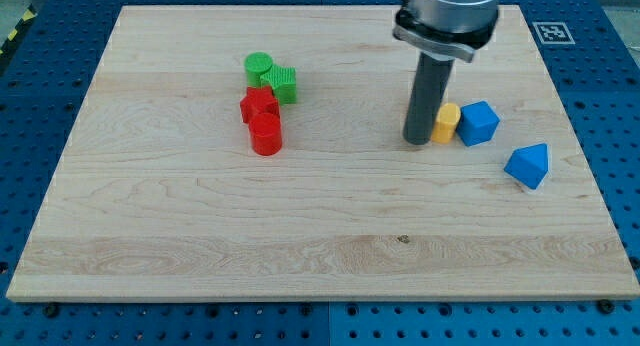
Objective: Slide the triangle into the heart
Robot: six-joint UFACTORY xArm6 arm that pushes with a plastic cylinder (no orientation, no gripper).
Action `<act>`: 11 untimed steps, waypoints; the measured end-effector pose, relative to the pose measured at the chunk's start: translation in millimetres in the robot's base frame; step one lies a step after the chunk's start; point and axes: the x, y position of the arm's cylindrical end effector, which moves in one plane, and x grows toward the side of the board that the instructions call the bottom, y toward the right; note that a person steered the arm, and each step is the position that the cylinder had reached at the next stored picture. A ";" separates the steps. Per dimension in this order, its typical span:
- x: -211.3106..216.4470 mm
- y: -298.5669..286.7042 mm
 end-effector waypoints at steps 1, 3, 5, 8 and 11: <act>20.0 -3.3; 96.9 86.6; 89.9 154.7; 79.7 107.6; 97.7 122.5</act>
